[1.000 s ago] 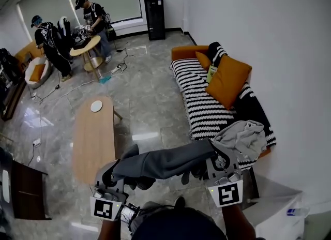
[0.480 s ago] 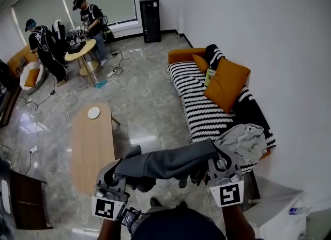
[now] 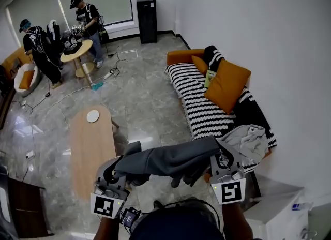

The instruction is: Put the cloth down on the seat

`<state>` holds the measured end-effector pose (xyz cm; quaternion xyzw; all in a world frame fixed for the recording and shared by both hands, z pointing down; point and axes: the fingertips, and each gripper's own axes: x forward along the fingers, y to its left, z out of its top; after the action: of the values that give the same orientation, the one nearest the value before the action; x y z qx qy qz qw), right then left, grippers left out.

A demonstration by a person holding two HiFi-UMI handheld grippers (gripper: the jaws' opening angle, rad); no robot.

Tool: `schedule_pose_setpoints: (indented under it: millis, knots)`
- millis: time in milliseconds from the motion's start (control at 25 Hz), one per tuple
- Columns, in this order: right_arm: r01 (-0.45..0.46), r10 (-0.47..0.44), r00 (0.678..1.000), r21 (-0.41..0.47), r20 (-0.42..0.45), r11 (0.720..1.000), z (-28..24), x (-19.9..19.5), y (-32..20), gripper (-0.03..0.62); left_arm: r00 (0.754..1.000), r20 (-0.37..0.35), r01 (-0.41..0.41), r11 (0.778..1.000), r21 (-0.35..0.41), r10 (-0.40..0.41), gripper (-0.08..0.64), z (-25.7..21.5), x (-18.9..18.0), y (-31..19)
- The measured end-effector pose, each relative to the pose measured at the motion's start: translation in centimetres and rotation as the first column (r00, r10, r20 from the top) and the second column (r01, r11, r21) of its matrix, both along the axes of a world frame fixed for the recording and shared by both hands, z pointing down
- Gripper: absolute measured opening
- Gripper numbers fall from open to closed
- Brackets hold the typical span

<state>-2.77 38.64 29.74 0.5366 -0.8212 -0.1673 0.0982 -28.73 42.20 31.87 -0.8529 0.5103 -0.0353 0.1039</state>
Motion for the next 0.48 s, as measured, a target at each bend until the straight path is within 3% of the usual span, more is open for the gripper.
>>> schedule_pose_setpoints:
  millis: [480]
  knots:
    - [0.072, -0.073, 0.997, -0.014, -0.022, 0.997, 0.6, -0.5, -4.8, 0.044, 0.998, -0.013, 0.060, 0.998, -0.021, -0.060, 0.017, 0.5, 0.1, -3.5]
